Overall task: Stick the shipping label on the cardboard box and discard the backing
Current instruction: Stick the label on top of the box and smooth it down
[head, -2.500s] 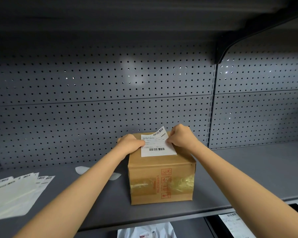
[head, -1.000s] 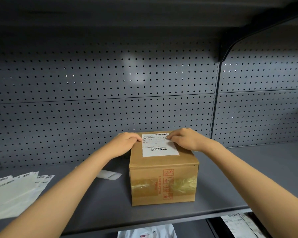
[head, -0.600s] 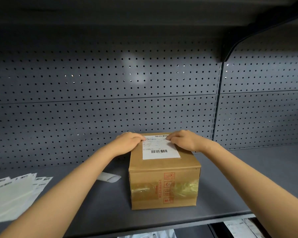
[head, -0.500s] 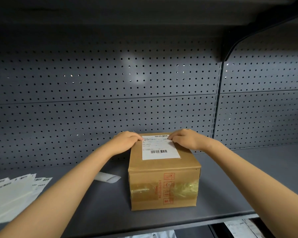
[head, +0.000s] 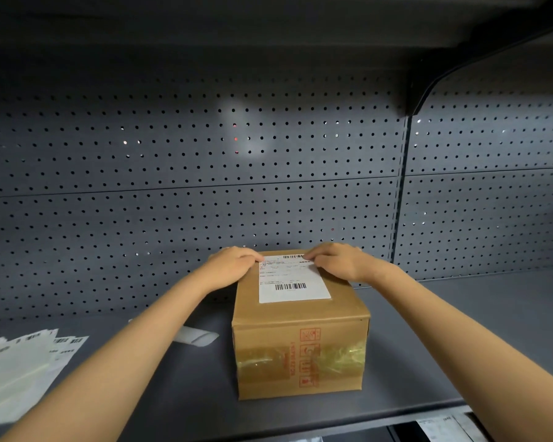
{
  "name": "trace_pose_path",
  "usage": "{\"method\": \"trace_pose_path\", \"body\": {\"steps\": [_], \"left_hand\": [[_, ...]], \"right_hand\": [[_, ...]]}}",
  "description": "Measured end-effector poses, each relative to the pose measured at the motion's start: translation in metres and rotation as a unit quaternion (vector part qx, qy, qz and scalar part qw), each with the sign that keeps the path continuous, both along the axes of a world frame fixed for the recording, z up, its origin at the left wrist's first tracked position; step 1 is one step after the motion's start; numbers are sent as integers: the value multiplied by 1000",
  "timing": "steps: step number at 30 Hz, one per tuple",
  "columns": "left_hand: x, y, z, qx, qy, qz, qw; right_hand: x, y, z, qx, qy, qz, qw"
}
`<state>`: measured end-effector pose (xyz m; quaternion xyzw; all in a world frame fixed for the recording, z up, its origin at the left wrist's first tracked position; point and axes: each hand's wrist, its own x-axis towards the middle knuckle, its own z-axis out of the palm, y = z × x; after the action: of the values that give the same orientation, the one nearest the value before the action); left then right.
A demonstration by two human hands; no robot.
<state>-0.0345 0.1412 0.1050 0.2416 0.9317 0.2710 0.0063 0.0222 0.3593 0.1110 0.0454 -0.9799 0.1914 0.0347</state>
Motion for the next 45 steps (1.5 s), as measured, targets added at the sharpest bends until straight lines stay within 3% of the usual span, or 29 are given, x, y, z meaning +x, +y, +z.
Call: {"method": "trace_pose_path", "body": {"steps": [9,12,20,24,27,38,45], "left_hand": [[6,29,0,-21,-3,-2,1000],[5,30,-1,-58,10,9,998],[4,-1,-2,-55,19,63,996],[23,11,-3,-2,23,4,1000],[39,18,-5,-11,32,-50,998],[51,-12,-2,-39,58,36,997],[77,13,0,-14,50,-34,998]], "right_hand": [[-10,-33,2,46,8,22,999],[-13,-29,-1,54,-8,0,999],[-1,0,4,47,5,-53,998],[8,-14,2,10,50,13,999],[16,-25,-4,-16,52,78,995],[38,1,-3,9,53,-18,998],[45,-35,-7,18,73,54,996]]}}
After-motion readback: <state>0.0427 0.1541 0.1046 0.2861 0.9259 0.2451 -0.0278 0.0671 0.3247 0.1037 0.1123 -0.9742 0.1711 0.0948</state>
